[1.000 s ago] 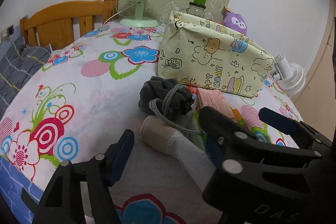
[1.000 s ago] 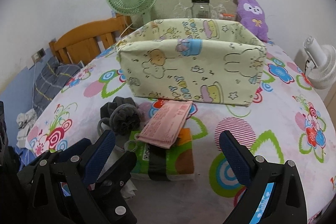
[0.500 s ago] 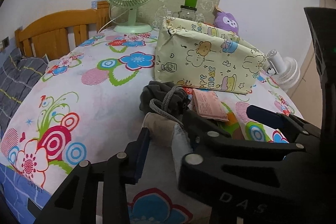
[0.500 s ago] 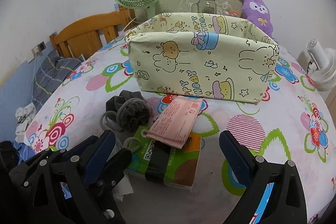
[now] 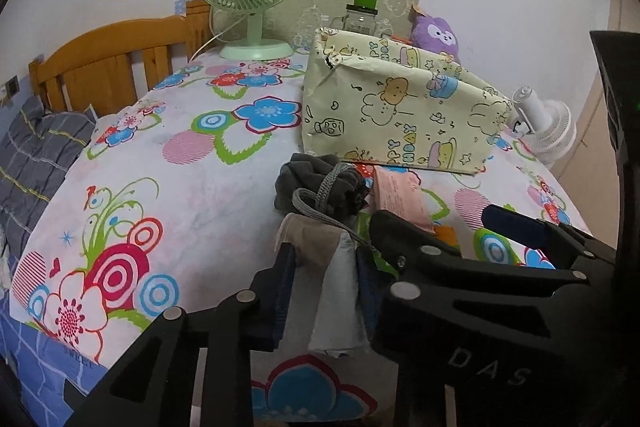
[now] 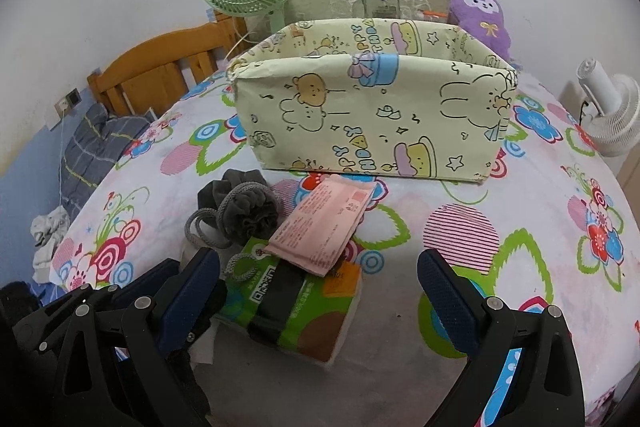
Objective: Organize soft objects
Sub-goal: 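Grasp the white cloth with left tool while right tool grasps the pink packet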
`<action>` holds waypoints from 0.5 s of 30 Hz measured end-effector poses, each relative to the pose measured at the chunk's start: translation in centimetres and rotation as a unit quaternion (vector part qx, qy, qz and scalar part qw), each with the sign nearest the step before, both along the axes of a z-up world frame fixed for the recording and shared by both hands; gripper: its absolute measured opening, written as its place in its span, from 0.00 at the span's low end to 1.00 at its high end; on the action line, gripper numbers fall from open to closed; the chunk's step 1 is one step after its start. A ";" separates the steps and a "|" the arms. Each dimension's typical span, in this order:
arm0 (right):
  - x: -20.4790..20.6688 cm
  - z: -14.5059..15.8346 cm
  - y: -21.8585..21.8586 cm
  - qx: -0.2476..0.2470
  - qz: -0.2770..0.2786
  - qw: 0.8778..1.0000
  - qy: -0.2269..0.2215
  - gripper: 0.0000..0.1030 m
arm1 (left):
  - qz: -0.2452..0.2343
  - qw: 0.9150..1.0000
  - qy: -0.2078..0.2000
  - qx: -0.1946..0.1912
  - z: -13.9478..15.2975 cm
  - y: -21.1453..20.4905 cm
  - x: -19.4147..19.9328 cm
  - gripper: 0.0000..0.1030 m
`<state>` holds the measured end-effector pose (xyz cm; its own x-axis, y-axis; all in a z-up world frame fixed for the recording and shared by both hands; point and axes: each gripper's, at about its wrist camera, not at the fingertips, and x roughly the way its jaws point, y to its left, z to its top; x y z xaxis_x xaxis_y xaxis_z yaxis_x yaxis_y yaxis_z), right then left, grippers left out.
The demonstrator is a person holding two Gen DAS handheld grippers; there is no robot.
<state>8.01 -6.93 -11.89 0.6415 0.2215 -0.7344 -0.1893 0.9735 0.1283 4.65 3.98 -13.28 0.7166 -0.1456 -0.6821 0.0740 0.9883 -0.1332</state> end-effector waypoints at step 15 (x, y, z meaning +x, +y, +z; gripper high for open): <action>3.3 -1.0 -0.5 0.010 -0.025 0.999 0.029 0.87 | 0.032 0.999 0.000 0.039 0.0 0.9 2.7 0.24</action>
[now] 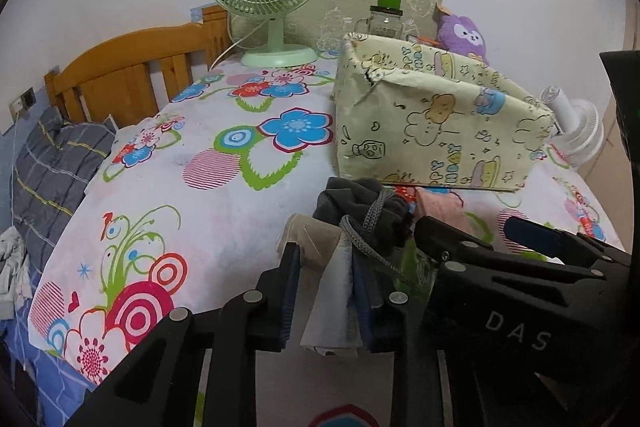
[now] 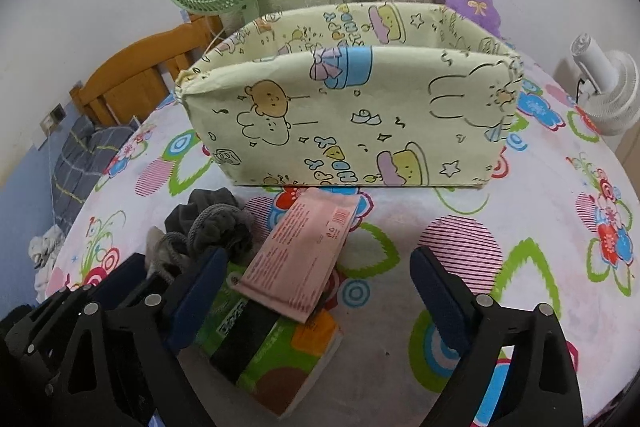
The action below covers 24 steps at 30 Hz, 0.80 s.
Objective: Organize soft objects
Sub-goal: 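Grasp the white cloth with left tool while right tool grasps the pink packet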
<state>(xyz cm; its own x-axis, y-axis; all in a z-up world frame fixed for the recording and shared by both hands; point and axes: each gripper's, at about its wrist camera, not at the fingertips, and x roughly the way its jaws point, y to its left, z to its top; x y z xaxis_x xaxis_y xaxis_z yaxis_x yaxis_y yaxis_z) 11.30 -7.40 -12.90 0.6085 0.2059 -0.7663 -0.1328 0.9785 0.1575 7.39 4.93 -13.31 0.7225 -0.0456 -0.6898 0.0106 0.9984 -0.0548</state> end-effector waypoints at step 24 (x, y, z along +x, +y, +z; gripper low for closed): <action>0.2 0.7 -0.3 -0.002 -0.002 1.000 0.004 0.42 | -0.004 1.000 -0.005 0.006 0.6 -1.3 0.0 0.22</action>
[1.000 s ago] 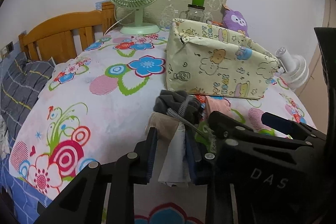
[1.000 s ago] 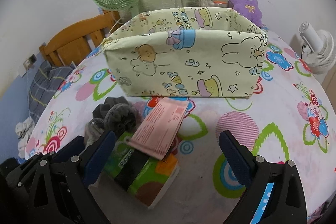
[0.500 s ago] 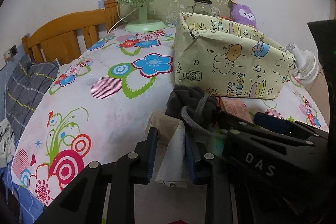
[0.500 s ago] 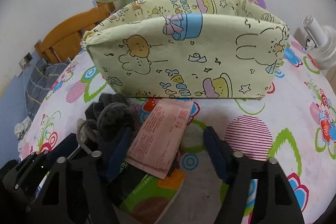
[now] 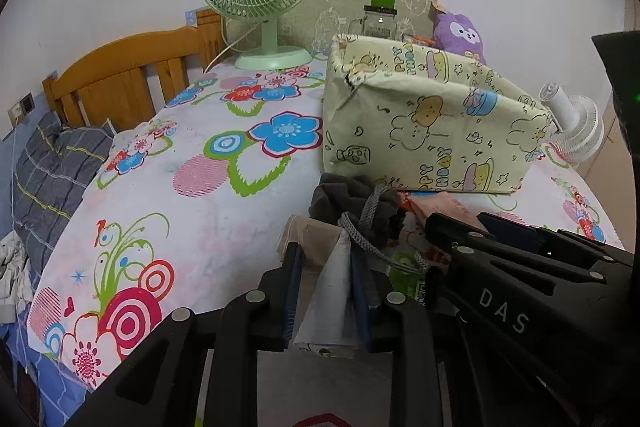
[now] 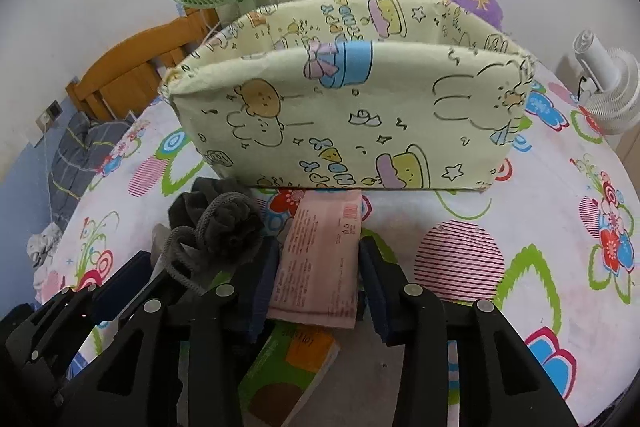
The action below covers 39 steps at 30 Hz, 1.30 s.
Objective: Organize soft objects
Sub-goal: 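Grasp the white cloth with left tool while right tool grasps the pink packet, then carry the white cloth with left tool while right tool carries pink packet over box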
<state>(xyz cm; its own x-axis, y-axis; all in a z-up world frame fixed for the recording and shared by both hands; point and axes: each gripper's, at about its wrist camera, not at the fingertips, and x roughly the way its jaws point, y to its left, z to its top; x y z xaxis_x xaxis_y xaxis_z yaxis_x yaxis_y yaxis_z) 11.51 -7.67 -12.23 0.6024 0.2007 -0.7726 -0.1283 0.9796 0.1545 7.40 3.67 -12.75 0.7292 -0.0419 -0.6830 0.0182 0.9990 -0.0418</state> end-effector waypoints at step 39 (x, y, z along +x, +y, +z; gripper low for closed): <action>-5.9 7.9 -3.6 0.013 0.001 0.996 -0.092 0.42 | -0.020 0.997 -0.070 0.004 6.5 -4.2 -3.7 0.22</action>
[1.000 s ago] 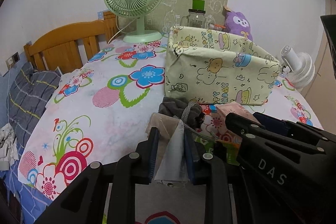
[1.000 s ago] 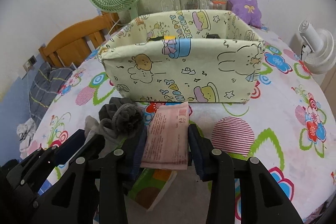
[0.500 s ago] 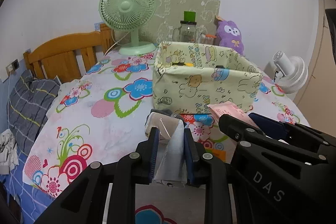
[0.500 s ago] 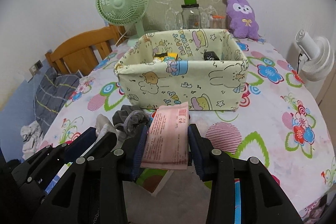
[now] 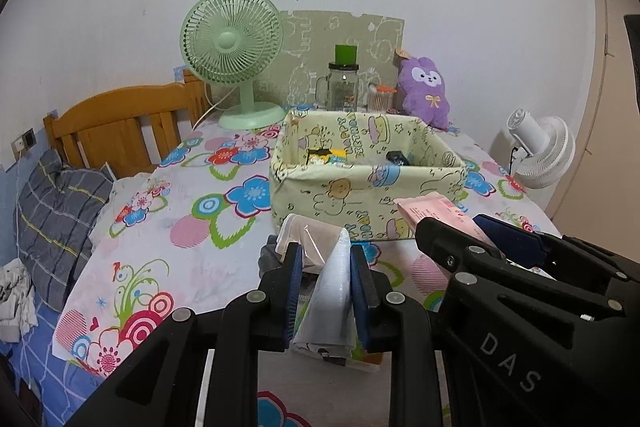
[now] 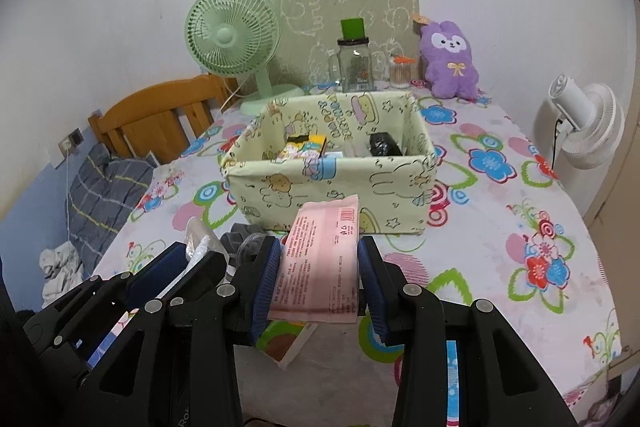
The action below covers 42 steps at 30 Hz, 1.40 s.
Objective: Organize soft objects
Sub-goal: 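Carry the white cloth with left tool while right tool carries pink packet over box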
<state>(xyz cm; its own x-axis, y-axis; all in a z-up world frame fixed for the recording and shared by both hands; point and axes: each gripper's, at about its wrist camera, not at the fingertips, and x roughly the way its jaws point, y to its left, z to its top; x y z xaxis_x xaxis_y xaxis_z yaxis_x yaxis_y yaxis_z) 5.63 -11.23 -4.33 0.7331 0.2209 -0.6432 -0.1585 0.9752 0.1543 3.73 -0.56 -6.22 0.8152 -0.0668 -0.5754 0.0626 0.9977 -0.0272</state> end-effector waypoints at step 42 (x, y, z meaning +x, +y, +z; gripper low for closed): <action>2.7 5.8 -2.6 -0.015 0.020 0.998 -0.061 0.42 | -0.014 1.000 -0.027 -0.003 5.2 -3.2 3.2 0.22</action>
<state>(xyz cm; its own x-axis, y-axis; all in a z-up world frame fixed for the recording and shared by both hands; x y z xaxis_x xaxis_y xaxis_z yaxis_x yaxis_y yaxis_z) 8.29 -13.86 1.49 0.7975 0.2329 -0.5566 -0.2128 0.9718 0.1017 6.90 -3.76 -1.07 0.8424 -0.0935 -0.5307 0.0916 0.9953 -0.0299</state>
